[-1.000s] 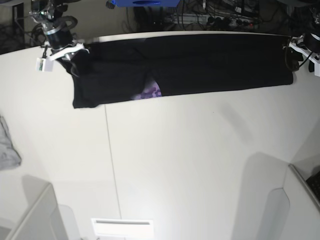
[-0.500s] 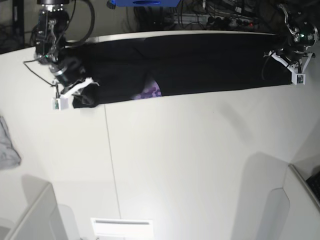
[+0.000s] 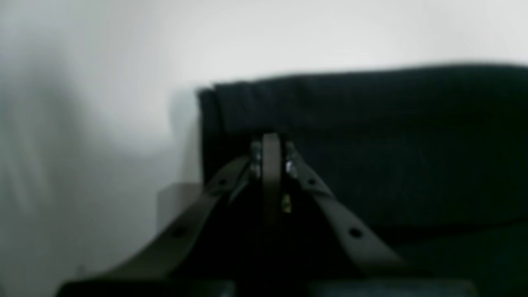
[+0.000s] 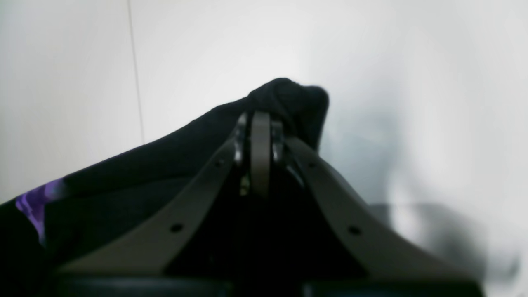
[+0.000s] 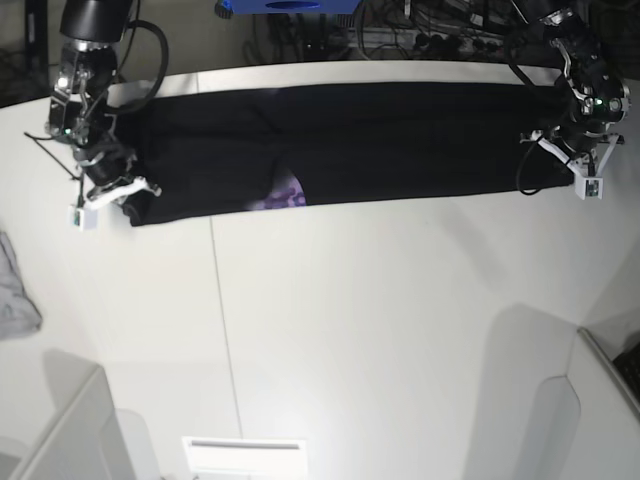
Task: Fold the T-shirt properly
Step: 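Hold the folded edge with both grippers and pull it taut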
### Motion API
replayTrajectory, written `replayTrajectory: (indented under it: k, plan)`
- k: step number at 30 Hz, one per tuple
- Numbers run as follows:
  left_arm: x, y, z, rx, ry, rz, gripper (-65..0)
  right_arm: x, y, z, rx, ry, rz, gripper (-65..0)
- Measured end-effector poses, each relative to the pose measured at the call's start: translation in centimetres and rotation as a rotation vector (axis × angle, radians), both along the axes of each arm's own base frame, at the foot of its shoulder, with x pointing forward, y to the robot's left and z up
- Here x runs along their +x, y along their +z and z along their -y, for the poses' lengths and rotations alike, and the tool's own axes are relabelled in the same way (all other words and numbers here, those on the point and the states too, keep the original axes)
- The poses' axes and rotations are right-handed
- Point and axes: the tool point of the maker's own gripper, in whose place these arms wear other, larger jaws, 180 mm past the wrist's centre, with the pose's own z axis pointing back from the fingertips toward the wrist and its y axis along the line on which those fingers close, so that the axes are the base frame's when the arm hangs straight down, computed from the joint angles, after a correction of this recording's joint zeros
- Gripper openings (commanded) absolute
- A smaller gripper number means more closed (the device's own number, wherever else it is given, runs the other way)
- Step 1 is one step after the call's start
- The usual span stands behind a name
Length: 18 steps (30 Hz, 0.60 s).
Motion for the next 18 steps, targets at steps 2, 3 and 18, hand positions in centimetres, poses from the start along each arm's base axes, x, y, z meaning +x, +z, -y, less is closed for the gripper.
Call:
replayTrajectory:
  k: [2,3,18]
  plan:
    - [0.4,1.5,0.2,0.023,-0.013,0.022,-65.0,0.3,1.0,-0.1,-0.018,0.01,0.02,-65.0]
    - [0.7,2.7,0.5,0.036,-0.027,0.04,-65.0,0.5,2.1,-0.4,-0.026,0.019,0.047,-65.0]
    - [-5.7,9.5,-0.4,-0.19,0.064,0.207,-65.0,-2.8,8.9,-6.7,-0.058,0.187,0.184,-65.0]
